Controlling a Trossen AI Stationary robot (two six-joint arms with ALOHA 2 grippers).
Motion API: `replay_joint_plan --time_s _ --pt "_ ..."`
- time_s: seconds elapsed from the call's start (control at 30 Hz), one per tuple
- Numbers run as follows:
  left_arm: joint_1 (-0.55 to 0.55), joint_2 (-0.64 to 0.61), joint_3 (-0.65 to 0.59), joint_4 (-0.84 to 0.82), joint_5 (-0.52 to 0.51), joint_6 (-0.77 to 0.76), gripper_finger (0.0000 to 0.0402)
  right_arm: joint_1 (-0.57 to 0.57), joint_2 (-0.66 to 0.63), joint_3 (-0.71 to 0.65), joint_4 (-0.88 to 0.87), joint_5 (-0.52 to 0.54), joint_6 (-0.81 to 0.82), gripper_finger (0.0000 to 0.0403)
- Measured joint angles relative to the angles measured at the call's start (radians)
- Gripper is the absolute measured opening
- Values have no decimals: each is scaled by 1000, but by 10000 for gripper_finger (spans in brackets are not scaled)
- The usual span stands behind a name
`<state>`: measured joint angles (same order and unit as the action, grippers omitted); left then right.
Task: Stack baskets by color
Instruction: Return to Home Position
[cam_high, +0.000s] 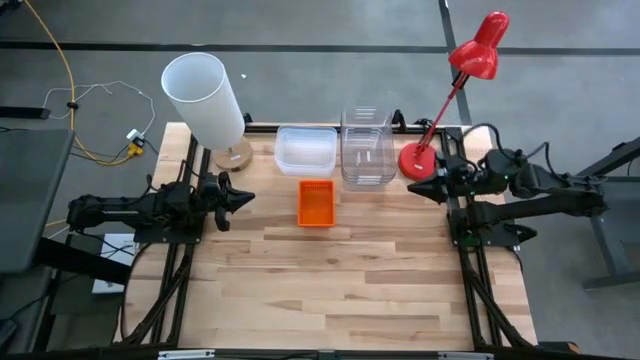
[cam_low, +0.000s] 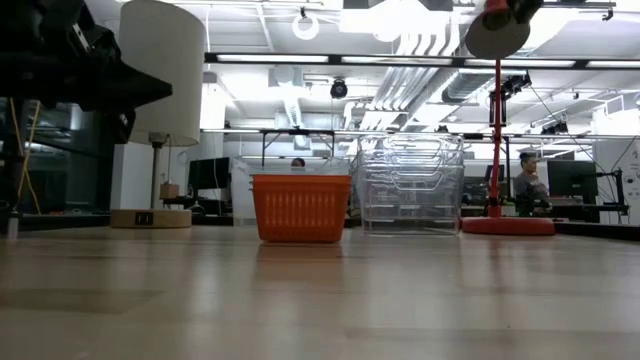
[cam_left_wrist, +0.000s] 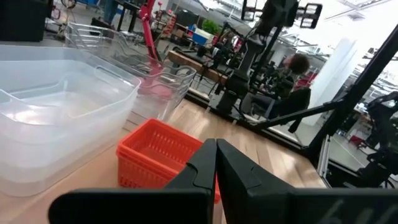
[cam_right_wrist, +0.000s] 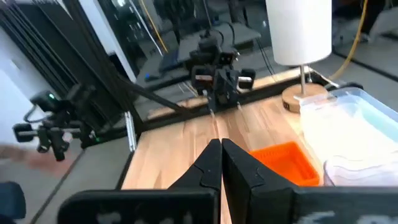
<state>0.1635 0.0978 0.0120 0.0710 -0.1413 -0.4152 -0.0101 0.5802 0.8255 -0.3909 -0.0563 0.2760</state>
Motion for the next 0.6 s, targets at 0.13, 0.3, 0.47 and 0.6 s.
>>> replay_joint_plan --time_s 0.13,0.3,0.47,0.6 --pt "0 0 0 0 0 0 1 3 -125 -218 191 -5 78 0" --pt "0 0 0 0 0 0 1 3 -284 -462 403 -6 147 0" --pt "0 0 0 0 0 0 0 3 -444 -579 444 2 143 0" --pt "0 0 0 0 0 0 1 3 -565 -644 445 23 159 0"
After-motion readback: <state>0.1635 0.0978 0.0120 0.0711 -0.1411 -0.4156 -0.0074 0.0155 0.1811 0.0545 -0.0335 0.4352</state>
